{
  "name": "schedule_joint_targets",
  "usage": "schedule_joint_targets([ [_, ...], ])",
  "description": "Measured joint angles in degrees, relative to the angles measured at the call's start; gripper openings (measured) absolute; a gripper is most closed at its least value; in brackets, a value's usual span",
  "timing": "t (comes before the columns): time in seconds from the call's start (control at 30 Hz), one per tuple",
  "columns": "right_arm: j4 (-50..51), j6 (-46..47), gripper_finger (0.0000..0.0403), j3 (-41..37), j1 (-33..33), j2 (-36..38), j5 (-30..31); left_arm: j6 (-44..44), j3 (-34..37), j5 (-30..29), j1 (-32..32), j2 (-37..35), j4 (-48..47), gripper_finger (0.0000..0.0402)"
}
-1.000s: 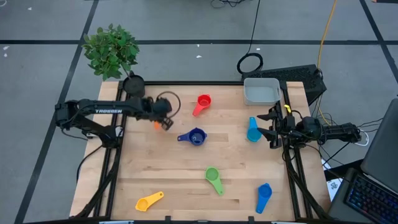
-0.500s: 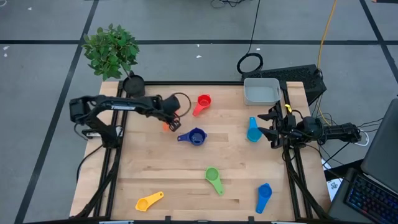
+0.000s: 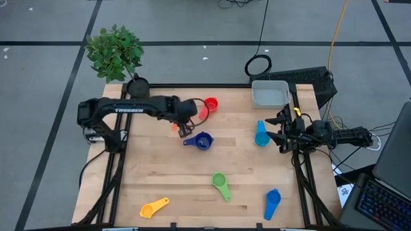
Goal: Nest measuring cups in basket
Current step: Stack the orange measuring cup on top of the dark blue measuring cup
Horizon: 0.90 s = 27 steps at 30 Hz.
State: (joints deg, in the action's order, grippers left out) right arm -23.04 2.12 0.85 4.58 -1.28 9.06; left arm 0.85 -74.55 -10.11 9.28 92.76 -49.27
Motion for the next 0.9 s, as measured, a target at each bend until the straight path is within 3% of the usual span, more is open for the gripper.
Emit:
schedule_joint_targets([
  [0.17,1.2,0.2,0.0252,0.0,0.0,0.0,0.0,-11.5,-1.8,2.6,-5.3,0.0,2.8,0.0009],
  [0.6,1.5,1.9,0.0252,0.0,0.0,0.0,0.0,-23.3,-1.8,5.3,-12.1,5.0,3.5,0.0009],
  [0.9,2.3,4.7,0.0252,0.0,0.0,-0.4,-0.1,-27.8,-1.8,3.4,-12.4,10.2,5.8,0.001],
])
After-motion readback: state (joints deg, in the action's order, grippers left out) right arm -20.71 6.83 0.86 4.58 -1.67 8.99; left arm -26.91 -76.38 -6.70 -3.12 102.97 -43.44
